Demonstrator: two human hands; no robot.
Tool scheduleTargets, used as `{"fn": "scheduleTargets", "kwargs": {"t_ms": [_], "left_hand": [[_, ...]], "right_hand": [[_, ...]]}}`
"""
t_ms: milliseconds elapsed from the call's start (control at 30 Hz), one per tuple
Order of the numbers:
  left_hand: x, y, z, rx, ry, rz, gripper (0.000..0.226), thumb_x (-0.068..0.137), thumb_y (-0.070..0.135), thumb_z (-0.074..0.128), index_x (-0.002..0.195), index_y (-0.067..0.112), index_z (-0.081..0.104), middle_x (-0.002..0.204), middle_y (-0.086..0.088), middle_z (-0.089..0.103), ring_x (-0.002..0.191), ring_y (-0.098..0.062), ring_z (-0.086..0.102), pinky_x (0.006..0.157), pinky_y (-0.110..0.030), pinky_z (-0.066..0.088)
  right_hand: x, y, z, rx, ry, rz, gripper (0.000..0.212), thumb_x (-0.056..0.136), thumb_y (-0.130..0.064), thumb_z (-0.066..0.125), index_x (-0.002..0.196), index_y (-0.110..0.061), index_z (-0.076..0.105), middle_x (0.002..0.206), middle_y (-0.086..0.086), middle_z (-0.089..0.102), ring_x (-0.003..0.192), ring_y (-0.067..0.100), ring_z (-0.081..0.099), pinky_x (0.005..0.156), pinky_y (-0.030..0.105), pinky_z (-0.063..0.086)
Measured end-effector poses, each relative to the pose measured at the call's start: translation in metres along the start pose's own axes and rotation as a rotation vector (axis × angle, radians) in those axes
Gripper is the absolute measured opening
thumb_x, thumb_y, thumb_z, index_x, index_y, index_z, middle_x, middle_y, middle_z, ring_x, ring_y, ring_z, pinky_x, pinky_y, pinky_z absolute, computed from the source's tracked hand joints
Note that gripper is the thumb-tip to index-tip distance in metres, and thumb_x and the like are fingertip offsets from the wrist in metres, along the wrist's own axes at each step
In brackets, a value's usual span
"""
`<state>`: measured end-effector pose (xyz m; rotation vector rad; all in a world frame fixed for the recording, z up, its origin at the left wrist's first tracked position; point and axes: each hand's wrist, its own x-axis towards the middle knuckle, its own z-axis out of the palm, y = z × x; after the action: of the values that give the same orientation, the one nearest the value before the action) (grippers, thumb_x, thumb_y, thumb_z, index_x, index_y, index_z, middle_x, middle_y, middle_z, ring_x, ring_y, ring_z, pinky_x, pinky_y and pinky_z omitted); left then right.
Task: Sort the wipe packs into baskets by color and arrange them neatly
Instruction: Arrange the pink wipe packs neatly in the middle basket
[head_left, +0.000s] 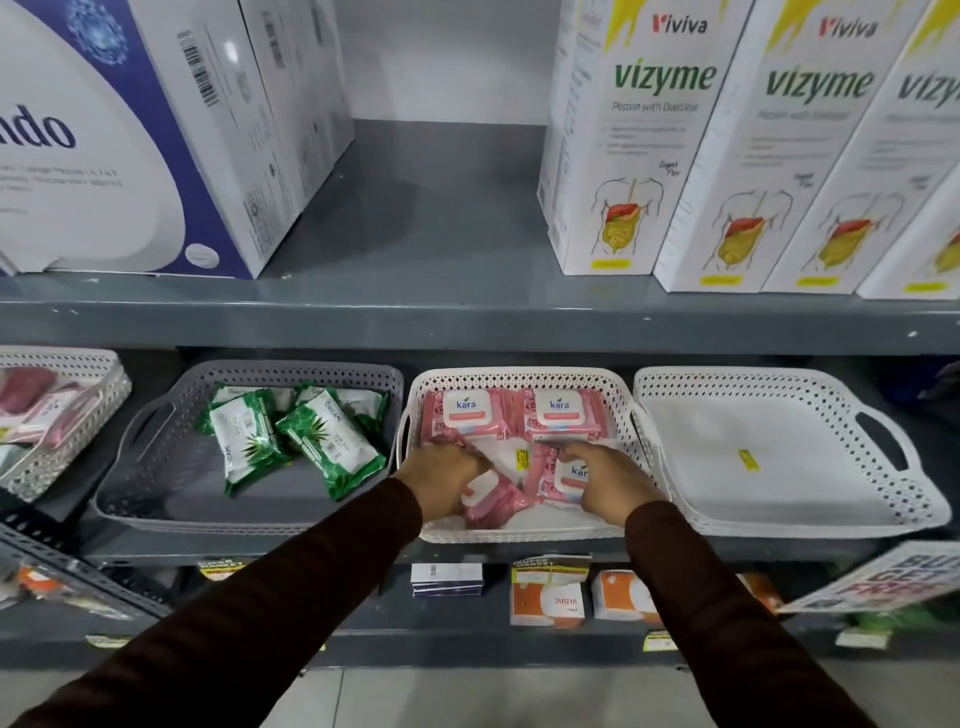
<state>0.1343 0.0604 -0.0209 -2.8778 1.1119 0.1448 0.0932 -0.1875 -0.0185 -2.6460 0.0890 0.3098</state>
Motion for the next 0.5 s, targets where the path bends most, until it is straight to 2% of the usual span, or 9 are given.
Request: {"fn": "scheduleTargets", "kwargs": {"t_ms": [167, 267, 367, 500], "left_hand": [[0.003, 0.003, -0.007, 0.011, 0.011, -0.070, 0.055, 0.085, 0.019, 0.068, 0.137, 0.019, 0.049, 0.131, -0.003, 0.060, 0.116, -0.024, 0.058, 0.090, -0.036, 0.051], [0.008, 0.007, -0.012, 0.040, -0.006, -0.124, 0.046, 0.084, 0.028, 0.070, 0.126, 0.016, 0.056, 0.117, -0.004, 0.065, 0.104, -0.024, 0.063, 0.083, -0.038, 0.055], [0.009, 0.017, -0.007, 0.116, -0.022, -0.180, 0.038, 0.087, 0.042, 0.066, 0.109, 0.011, 0.063, 0.093, -0.005, 0.067, 0.080, -0.021, 0.065, 0.069, -0.033, 0.056], [0.009, 0.022, 0.007, 0.069, 0.013, -0.213, 0.041, 0.087, 0.034, 0.066, 0.117, 0.007, 0.058, 0.103, -0.009, 0.065, 0.089, -0.024, 0.063, 0.070, -0.035, 0.057]], "right_hand": [[0.003, 0.010, -0.009, 0.087, -0.053, -0.018, 0.060, 0.070, 0.018, 0.065, 0.113, -0.025, 0.064, 0.131, -0.002, 0.059, 0.119, 0.022, 0.055, 0.094, 0.030, 0.047], [0.003, 0.014, -0.008, 0.099, -0.078, -0.042, 0.060, 0.070, 0.020, 0.063, 0.107, -0.028, 0.064, 0.125, -0.007, 0.058, 0.121, 0.022, 0.054, 0.096, 0.031, 0.047], [-0.001, 0.020, -0.003, 0.136, -0.129, -0.040, 0.056, 0.077, 0.012, 0.068, 0.113, -0.031, 0.065, 0.128, -0.009, 0.058, 0.122, 0.021, 0.053, 0.100, 0.030, 0.044], [-0.001, 0.021, 0.001, 0.182, -0.091, -0.058, 0.051, 0.083, 0.003, 0.070, 0.123, -0.029, 0.065, 0.138, -0.003, 0.057, 0.120, 0.019, 0.055, 0.093, 0.020, 0.041]]}}
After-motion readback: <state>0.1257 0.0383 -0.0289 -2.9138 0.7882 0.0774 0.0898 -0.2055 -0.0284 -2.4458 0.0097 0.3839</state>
